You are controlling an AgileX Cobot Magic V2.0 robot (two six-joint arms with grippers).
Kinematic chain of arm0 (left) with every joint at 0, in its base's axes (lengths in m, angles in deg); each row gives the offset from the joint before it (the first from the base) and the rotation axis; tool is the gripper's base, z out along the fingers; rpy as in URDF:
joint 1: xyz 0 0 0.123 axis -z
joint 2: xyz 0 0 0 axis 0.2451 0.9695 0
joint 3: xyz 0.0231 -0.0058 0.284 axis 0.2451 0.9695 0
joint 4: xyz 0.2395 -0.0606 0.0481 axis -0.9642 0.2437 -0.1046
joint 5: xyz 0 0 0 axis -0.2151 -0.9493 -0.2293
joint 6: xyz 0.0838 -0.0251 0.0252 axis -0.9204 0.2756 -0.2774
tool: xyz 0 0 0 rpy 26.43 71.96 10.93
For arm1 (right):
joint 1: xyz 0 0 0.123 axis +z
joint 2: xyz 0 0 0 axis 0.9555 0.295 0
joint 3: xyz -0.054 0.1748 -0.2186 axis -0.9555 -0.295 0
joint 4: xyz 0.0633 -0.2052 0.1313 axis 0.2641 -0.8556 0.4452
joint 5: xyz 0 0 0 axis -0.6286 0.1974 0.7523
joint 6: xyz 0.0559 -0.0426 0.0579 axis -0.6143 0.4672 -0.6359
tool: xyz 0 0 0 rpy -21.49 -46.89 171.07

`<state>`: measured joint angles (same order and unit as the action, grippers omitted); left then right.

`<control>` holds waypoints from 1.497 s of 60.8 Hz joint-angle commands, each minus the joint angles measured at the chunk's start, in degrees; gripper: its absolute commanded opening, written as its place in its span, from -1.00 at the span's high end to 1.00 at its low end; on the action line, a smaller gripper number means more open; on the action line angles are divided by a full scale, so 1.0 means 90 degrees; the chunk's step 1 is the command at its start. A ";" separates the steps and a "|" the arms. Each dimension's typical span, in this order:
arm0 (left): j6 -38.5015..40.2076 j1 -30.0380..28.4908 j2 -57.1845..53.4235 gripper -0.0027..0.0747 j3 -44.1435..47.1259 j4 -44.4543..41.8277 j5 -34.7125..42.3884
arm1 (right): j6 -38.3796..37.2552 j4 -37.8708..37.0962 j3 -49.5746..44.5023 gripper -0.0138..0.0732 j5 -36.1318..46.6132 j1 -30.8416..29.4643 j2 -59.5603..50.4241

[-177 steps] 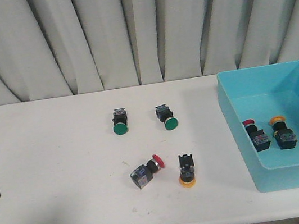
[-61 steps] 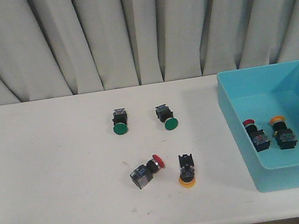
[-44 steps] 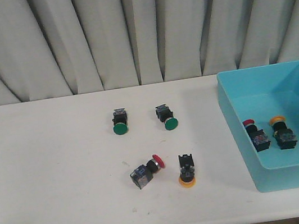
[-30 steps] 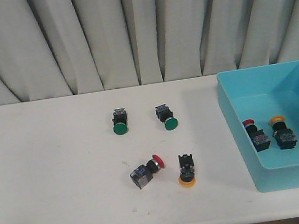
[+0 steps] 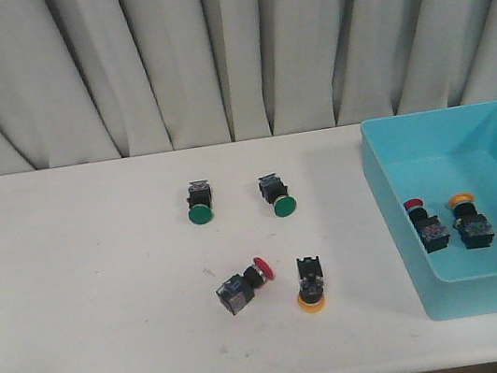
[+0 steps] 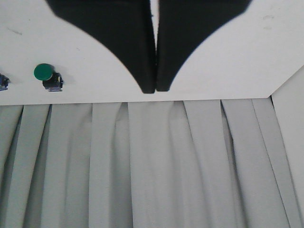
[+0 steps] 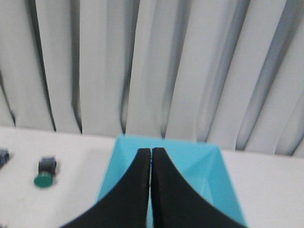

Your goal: Pick red and yellow buttons and place in box

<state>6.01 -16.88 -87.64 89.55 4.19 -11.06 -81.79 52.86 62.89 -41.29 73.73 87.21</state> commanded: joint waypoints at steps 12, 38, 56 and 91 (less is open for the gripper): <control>0.0030 -0.0019 -0.0096 0.95 0.0297 0.0056 0.0436 | -0.0020 0.0005 -0.2162 0.69 0.0862 0.0004 -0.2157; 0.0030 -0.0019 -0.0089 0.95 0.0297 0.0056 0.0437 | -0.0073 0.0367 -0.3177 0.69 0.1039 0.0004 -0.3398; 0.0030 -0.0019 -0.0089 0.95 0.0297 0.0056 0.0437 | -0.0080 0.0367 -0.3177 0.69 0.1037 -0.0010 -0.3398; 0.0030 -0.0019 -0.0089 0.95 0.0297 0.0056 0.0437 | -0.0073 0.0367 -0.3177 0.69 0.1043 -0.0010 -0.3392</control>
<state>6.01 -16.88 -87.64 89.55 4.19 -11.34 -82.24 56.33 34.73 -36.65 73.73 57.30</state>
